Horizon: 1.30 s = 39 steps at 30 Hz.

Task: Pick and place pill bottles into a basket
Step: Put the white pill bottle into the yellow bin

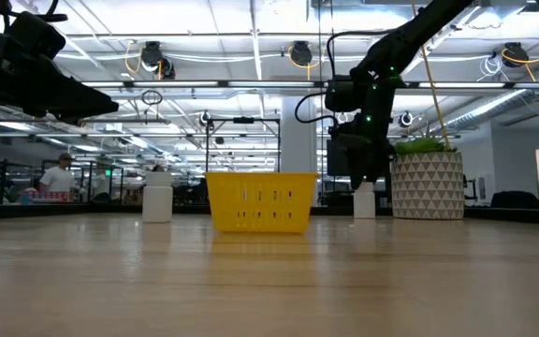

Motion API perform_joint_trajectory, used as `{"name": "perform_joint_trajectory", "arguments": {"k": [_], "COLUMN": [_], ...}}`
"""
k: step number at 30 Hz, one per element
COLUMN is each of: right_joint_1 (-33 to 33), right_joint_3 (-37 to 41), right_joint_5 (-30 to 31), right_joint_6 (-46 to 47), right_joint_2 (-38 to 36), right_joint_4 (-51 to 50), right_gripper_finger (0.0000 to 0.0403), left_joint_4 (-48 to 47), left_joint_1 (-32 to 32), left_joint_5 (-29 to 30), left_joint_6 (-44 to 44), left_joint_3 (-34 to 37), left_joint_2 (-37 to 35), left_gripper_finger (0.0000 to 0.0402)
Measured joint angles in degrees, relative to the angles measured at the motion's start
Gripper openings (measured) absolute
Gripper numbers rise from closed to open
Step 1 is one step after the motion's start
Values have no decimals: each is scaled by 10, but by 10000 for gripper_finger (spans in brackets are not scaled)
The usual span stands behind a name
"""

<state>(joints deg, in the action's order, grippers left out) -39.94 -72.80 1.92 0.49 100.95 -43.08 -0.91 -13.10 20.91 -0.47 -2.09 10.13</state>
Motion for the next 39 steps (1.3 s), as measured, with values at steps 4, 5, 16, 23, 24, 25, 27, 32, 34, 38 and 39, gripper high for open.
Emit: {"name": "perform_joint_trajectory", "arguments": {"k": [4,5,16,23,24,25,27,32,34,38,39], "right_joint_1": [0,0,0,0,0,0,0,0,0,4,4], "right_joint_3": [4,4,5,6,6,6,6,6,6,6,6], "right_joint_5": [1,1,-5,-6,-6,-5,-6,-6,-7,-5,-6], "right_joint_6": [0,1,11,10,10,10,10,4,-1,-7,-8], "right_joint_2": [0,0,1,2,2,2,2,2,2,2,2], "right_joint_4": [5,5,-12,-28,-27,-25,-20,-17,-17,-19,-18], "right_gripper_finger": [329,329,293,199,185,172,147,114,113,136,145], "left_joint_4": [0,0,0,0,0,0,0,0,0,0,0], "left_joint_1": [0,0,0,0,0,0,0,0,0,0,0], "left_joint_5": [0,0,0,0,0,0,0,0,0,0,0], "left_joint_6": [0,0,0,0,0,0,0,0,0,0,0], "left_joint_3": [0,0,0,0,0,0,0,0,0,0,0], "left_joint_2": [0,0,0,0,0,0,0,0,0,0,0], "left_gripper_finger": [152,152,152,152,152,152,152,152,152,152,152]}}
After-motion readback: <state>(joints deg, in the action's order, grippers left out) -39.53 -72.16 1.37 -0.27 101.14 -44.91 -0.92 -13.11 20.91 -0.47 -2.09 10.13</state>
